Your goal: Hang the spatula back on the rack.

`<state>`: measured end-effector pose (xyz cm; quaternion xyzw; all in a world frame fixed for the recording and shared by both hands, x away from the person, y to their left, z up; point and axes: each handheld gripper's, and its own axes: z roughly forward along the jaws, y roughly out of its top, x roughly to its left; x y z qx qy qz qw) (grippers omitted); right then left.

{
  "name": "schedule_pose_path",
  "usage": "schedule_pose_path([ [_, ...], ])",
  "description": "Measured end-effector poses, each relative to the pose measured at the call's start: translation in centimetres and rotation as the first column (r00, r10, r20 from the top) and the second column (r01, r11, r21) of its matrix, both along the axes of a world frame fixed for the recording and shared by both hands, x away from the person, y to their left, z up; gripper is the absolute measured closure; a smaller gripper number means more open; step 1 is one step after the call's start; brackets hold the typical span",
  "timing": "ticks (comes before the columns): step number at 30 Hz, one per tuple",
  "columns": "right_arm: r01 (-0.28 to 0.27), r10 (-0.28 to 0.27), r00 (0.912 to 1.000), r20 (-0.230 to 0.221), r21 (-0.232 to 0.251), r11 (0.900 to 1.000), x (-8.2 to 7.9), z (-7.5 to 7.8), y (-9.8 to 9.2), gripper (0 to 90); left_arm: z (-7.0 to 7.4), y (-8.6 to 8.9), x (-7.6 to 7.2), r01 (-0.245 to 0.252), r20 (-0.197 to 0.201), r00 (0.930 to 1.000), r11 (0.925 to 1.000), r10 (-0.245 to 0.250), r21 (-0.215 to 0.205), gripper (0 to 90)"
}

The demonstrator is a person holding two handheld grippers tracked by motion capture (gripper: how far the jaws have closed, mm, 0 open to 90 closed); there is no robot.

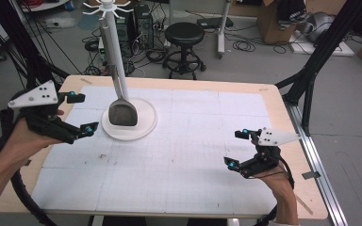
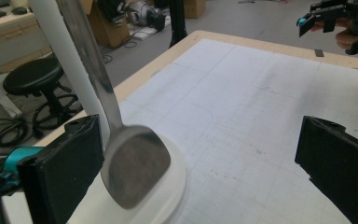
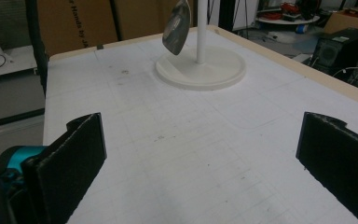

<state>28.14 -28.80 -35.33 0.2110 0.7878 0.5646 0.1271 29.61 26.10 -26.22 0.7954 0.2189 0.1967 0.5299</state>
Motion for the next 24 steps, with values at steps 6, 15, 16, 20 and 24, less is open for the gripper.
schedule_pose_path([
  [6, 0.008, -0.008, 1.0, 0.0, -0.001, 1.0, 0.0, -0.1, -0.1, 0.4, -3.3, 0.0, -1.3, 0.016, -0.011, 0.9998, 0.9997, -0.016, -0.017, 1.7],
  [15, 0.034, -0.034, 0.9994, 0.006, 0.01, 0.999, -0.1, -0.4, -0.7, 0.4, -7.0, 0.4, -2.9, -0.005, 0.007, 1.0, 0.9996, 0.005, -0.028, 1.7],
  [16, 0.038, -0.038, 0.9992, 0.005, 0.009, 0.999, -0.1, -0.4, -0.7, 0.4, -7.3, 0.4, -3.0, -0.004, 0.009, 0.9999, 0.9994, 0.004, -0.035, 1.7],
  [20, 0.051, -0.051, 0.9987, -0.002, 0.009, 0.999, 0.0, -0.7, -0.9, 0.4, -8.6, 0.8, -3.2, -0.016, -0.005, 0.9999, 0.9968, 0.015, -0.079, 1.7],
  [24, 0.055, -0.055, 0.9985, -0.008, 0.004, 0.999, 0.0, -1.0, -0.9, 0.4, -9.4, 0.7, -3.5, -0.02, -0.001, 0.9998, 0.9967, 0.02, -0.079, 1.7],
])
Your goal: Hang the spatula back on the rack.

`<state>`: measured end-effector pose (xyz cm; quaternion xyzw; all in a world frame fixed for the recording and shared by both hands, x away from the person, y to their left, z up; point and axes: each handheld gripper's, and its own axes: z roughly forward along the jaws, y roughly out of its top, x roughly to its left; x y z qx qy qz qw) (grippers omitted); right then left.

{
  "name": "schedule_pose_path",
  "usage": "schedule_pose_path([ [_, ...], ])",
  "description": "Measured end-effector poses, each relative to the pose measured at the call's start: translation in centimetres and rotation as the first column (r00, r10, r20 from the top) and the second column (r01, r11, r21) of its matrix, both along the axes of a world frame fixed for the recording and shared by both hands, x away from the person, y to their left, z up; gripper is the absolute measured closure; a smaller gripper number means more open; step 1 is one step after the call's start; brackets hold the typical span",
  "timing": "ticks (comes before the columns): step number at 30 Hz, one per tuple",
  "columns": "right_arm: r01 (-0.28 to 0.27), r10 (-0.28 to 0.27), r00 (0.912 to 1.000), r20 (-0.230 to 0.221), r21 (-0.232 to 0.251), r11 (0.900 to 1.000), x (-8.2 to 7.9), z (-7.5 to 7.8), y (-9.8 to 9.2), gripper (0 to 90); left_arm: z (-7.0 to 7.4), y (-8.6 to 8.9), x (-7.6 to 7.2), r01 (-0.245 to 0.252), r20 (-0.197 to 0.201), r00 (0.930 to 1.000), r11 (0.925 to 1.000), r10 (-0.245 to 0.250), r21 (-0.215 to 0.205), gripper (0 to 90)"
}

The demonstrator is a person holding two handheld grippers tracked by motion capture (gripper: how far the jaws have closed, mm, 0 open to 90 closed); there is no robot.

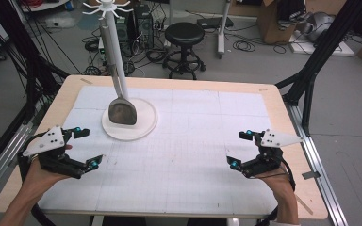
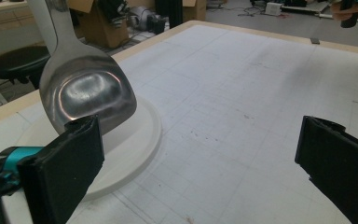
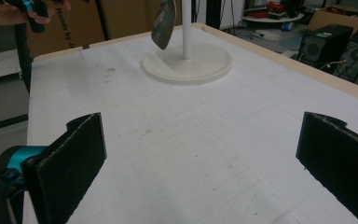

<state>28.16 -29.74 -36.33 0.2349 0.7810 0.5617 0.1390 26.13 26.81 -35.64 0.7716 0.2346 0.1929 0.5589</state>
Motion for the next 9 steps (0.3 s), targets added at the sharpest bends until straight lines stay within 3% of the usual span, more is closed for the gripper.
schedule_pose_path([
  [3, 0.001, -0.001, 1.0, 0.002, 0.001, 1.0, 0.01, -0.05, -0.03, 0.4, 0.0, 0.07, -0.03, 0.001, 0.011, 0.9999, 0.9995, 0.0, -0.03, 1.7],
  [9, 0.005, -0.005, 1.0, 0.001, -0.001, 1.0, 0.0, -0.08, 0.02, 0.4, -0.09, -0.05, -0.08, 0.003, 0.011, 0.9999, 0.9996, -0.003, -0.029, 1.7],
])
